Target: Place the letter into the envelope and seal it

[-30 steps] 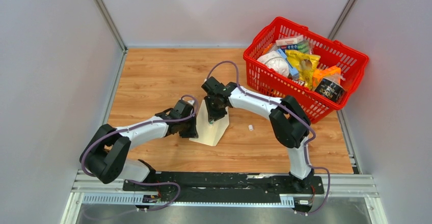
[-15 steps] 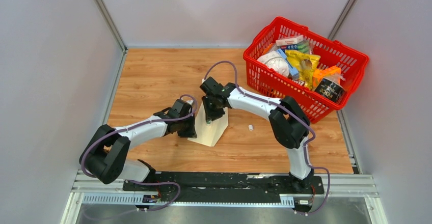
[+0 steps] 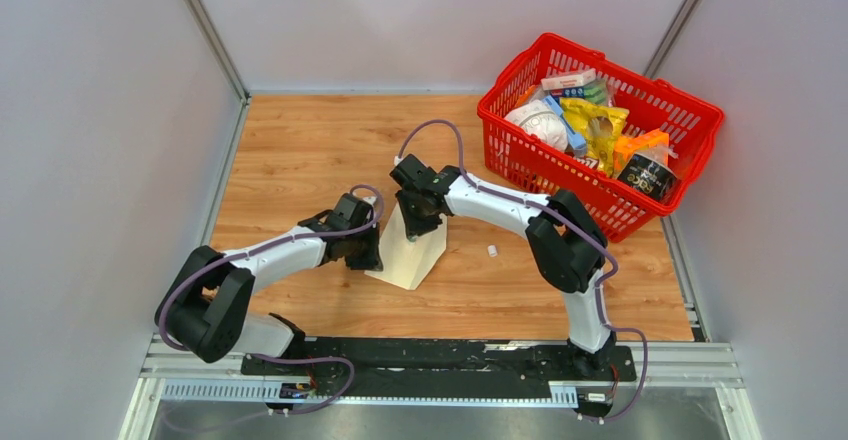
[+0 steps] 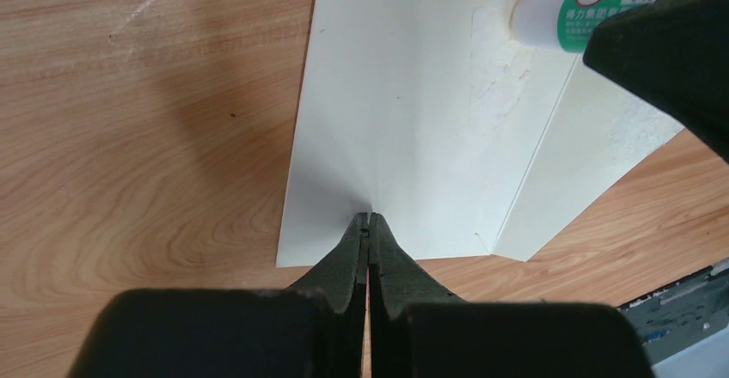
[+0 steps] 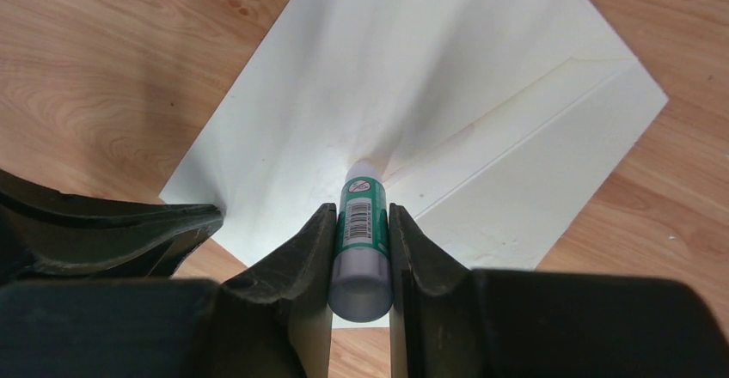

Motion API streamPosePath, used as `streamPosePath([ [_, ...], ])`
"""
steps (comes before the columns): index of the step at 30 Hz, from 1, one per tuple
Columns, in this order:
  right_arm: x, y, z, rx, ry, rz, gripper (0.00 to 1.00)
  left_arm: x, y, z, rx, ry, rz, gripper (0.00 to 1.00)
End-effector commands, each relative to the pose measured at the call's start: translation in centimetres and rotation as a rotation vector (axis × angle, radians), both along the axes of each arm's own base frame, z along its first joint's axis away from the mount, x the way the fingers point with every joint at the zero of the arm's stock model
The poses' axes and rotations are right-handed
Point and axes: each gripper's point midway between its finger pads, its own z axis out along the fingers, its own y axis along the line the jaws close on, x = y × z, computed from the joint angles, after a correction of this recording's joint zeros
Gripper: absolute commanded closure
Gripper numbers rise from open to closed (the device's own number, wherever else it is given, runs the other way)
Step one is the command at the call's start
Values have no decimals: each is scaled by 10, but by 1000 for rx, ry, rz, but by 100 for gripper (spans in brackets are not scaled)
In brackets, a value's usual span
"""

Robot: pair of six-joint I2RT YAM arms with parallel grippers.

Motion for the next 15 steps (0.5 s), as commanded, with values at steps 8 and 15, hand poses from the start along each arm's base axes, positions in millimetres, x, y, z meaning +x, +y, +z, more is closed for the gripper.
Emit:
streamPosePath([
  [8,16,14,19,19,-161,35,100,-6,16,-1,47,16,-14,100],
  [15,-8,25,16,30,-179,99,100,-5,13,-1,6,24,-3,100],
])
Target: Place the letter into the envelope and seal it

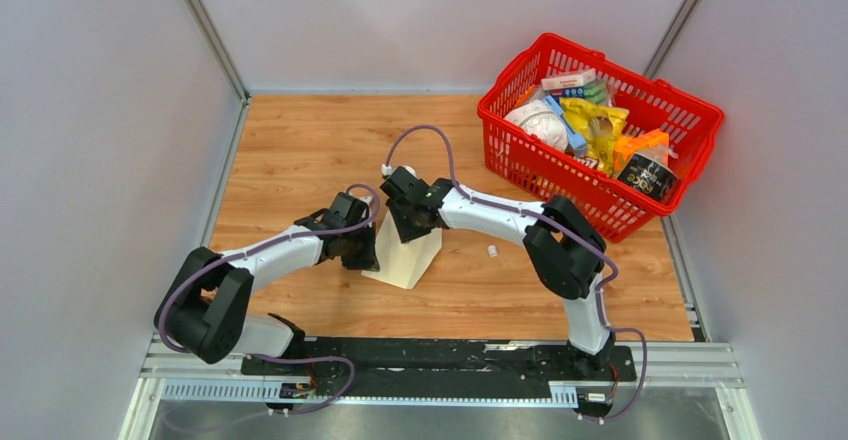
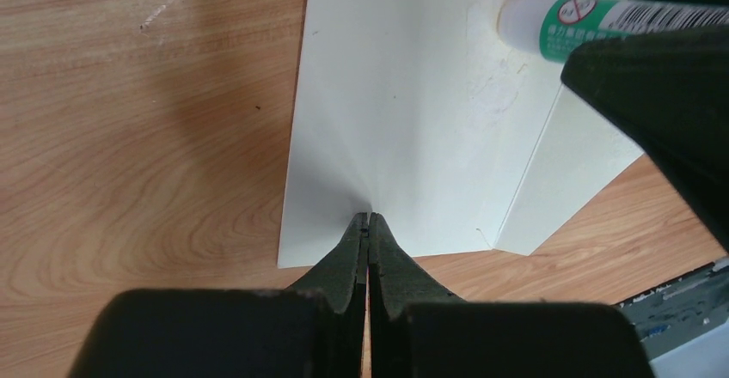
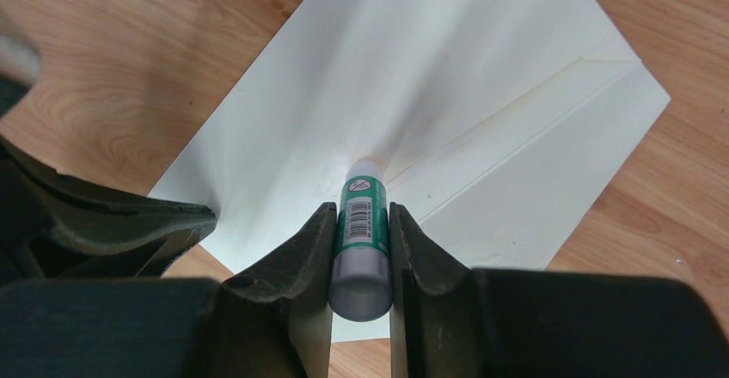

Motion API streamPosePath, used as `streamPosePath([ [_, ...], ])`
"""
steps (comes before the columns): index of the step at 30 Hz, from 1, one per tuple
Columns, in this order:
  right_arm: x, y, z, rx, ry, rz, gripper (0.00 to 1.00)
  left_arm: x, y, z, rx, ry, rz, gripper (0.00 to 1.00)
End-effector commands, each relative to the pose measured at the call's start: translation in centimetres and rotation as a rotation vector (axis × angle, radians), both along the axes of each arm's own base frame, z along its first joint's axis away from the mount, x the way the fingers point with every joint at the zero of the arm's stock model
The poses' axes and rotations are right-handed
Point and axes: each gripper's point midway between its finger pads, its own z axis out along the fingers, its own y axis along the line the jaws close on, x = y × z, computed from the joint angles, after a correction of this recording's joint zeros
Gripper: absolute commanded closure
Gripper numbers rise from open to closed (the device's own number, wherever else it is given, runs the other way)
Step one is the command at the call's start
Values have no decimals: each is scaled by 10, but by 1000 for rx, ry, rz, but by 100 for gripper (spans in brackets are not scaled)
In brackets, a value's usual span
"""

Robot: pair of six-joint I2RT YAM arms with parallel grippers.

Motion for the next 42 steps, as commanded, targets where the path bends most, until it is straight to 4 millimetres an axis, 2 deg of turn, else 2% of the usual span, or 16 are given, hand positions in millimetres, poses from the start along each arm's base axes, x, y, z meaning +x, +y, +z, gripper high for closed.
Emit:
streamPosePath([
  [1,-8,13,19,66,-58,42,100,-4,6,-1,2,11,-6,100],
  [6,-13,17,21,90,-51,60,100,-4,6,-1,-3,12,-7,100],
  [8,-11,15,17,64,-52,54,100,-4,6,-1,-2,13,-8,100],
  [13,3,3,7,-8,-92,7,100,-5,7,0,0,17,-11,100],
  [19,21,-6,9,-58,-172,-63,100,-5,8,2,-3,11,-14,100],
  [27,31,3,16,-14,-217,-83,100,-6,7,1,-10,17,-20,100],
  [42,-19,20,18,58,-109,22,100,-4,4,3,-27,15,-13,100],
])
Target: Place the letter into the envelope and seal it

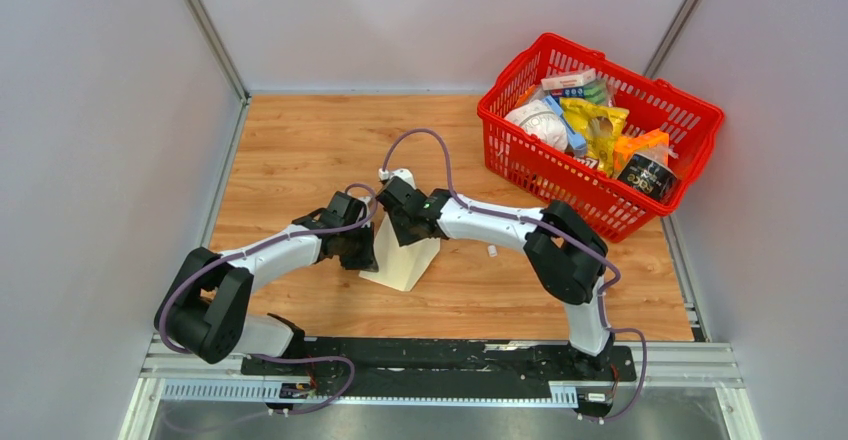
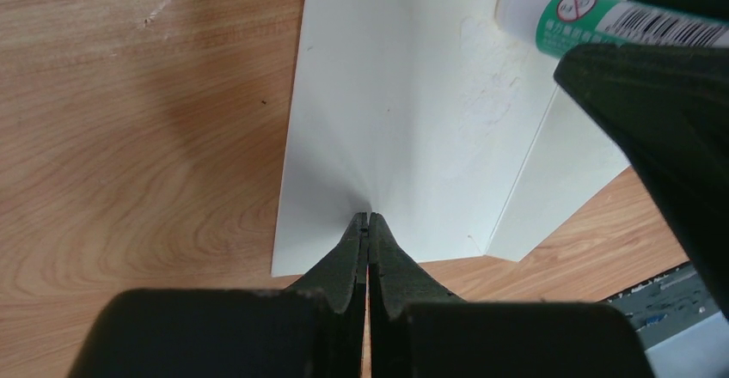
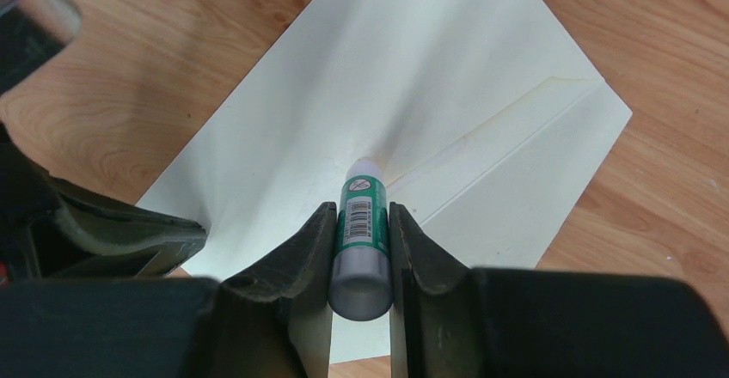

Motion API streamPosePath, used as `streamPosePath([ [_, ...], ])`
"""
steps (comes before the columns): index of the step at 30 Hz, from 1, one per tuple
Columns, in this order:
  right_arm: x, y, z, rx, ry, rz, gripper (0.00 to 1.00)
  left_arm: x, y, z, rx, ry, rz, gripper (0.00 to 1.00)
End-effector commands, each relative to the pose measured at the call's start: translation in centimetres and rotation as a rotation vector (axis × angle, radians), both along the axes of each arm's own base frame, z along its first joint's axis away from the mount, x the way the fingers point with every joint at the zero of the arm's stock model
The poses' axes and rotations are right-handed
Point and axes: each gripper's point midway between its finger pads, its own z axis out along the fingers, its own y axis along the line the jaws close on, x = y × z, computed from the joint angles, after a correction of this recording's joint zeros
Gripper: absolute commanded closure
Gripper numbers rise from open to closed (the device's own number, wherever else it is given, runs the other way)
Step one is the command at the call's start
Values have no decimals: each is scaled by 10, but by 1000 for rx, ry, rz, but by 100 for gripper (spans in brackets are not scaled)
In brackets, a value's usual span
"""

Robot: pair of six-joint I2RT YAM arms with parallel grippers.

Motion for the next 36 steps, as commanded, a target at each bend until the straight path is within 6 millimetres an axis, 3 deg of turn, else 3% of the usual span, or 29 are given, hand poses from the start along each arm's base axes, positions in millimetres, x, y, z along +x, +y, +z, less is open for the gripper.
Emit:
streamPosePath([
  [1,-19,16,18,73,9,36,100,-1,1,3,-10,-7,-7,100],
  [7,-25,17,19,82,17,47,100,0,-1,4,-12,-6,-8,100],
  [24,19,1,5,58,-22,-129,100,-10,9,-13,31,43,-2,100],
  [36,-14,21,4,122,64,-50,100,-11,6,-16,16,54,-4,100],
])
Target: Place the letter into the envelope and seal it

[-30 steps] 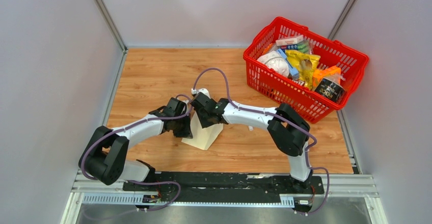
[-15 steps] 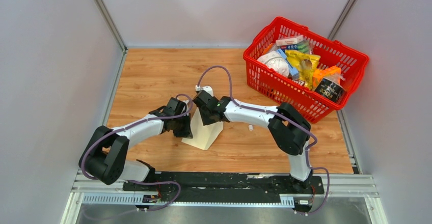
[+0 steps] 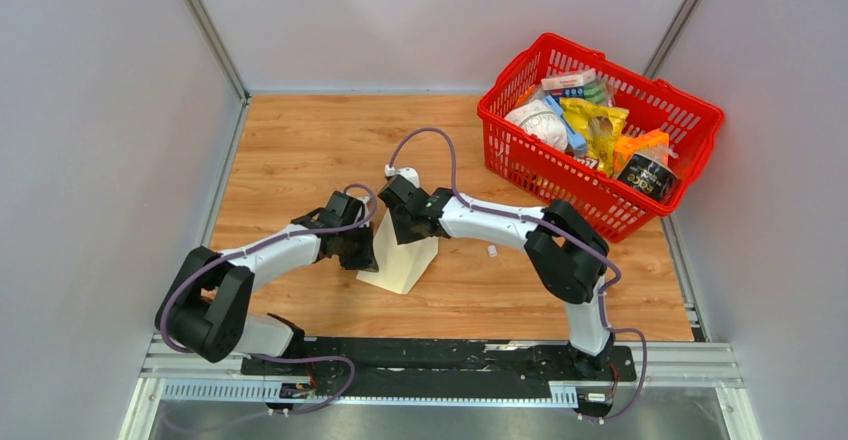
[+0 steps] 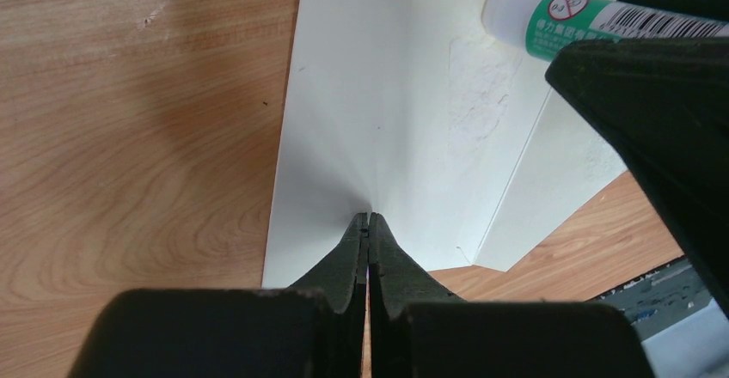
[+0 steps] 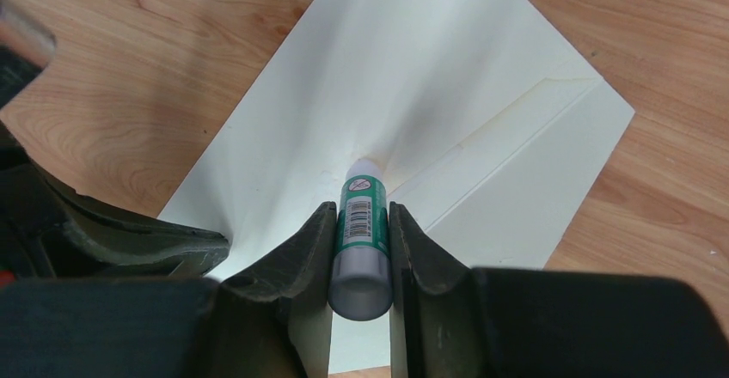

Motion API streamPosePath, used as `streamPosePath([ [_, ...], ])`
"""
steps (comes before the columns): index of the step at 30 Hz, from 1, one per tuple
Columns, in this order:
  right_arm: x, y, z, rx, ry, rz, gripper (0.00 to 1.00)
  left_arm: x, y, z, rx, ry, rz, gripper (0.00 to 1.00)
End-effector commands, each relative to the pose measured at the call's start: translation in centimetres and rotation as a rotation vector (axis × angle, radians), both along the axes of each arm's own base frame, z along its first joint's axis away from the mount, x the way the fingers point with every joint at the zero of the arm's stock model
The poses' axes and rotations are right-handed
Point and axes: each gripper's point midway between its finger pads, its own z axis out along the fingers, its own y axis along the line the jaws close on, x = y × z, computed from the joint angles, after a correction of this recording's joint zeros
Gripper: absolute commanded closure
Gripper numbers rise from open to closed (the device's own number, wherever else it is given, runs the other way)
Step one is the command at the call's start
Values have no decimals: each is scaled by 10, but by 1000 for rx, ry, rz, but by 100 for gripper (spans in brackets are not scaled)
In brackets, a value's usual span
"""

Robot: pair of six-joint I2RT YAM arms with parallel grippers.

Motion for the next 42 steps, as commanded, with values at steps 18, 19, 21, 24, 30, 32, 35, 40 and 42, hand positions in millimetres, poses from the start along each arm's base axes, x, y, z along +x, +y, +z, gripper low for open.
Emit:
streamPosePath([
  [18,-39,1,-2,69,80,22,100,-6,6,-14,29,39,6,100],
  [19,-41,1,-1,72,79,26,100,-6,6,-14,29,39,4,100],
  [21,-43,1,-2,71,85,28,100,-6,6,-14,30,38,5,100],
  [24,-49,4,-4,66,90,42,100,-6,6,-14,28,39,6,100],
  [30,-57,9,-8,60,103,60,100,-7,7,-14,32,42,7,100],
  [32,-57,7,-9,53,103,57,100,-6,7,-14,33,40,7,100],
  [35,-56,0,-10,30,92,50,100,-7,7,-15,37,42,5,100],
  [40,-48,-13,-14,-22,57,26,100,-7,9,-15,40,43,6,100],
  [42,-42,-17,-15,-38,46,10,100,-7,9,-15,40,43,8,100],
])
